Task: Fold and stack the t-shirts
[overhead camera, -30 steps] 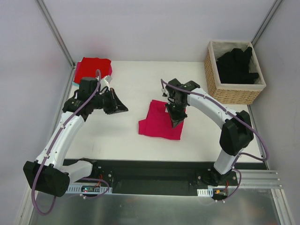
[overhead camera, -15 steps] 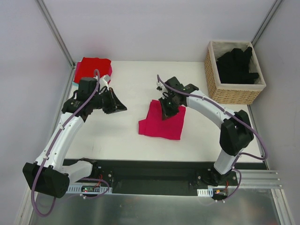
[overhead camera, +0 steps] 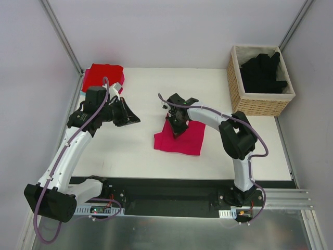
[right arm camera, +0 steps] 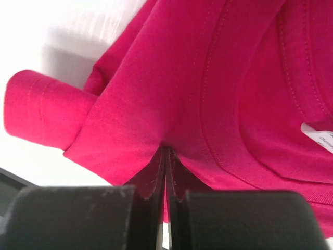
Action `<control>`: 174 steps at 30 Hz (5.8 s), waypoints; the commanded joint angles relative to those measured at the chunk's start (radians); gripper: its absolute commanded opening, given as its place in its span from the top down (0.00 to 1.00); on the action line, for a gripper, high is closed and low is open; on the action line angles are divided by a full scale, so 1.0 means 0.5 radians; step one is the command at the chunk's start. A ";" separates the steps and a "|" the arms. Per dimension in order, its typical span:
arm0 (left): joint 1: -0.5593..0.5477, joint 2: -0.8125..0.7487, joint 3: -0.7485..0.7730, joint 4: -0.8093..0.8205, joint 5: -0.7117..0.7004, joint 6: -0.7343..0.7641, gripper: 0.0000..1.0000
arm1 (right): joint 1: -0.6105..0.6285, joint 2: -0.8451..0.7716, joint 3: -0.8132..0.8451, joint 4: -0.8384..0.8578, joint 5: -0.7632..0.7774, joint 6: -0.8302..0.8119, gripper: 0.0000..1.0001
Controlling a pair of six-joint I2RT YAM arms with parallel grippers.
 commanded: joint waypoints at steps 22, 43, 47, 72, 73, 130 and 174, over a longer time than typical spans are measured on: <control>0.070 -0.123 0.123 -0.007 0.051 -0.039 1.00 | -0.270 -0.042 -0.380 -0.603 0.522 0.144 0.99; 0.150 -0.114 0.215 -0.071 0.003 0.059 1.00 | -0.289 -0.488 1.055 -1.219 0.486 0.233 0.95; 0.184 -0.102 0.245 -0.071 -0.025 0.072 1.00 | -0.344 -0.338 0.961 -0.971 0.081 0.260 0.95; 0.521 1.490 1.233 -0.178 -1.102 0.210 0.71 | -0.789 -0.770 0.111 -0.710 0.050 0.058 0.96; 0.530 1.524 1.239 -0.178 -1.193 0.182 0.71 | -0.798 -0.773 0.102 -0.716 0.044 0.052 0.96; 0.840 2.356 1.427 0.331 -1.166 -0.797 0.85 | -0.912 -0.359 0.503 -1.143 -0.021 -0.166 0.99; 0.914 2.236 1.359 0.438 -1.117 -0.708 0.81 | -0.826 -0.089 0.835 -1.253 -0.140 -0.089 0.99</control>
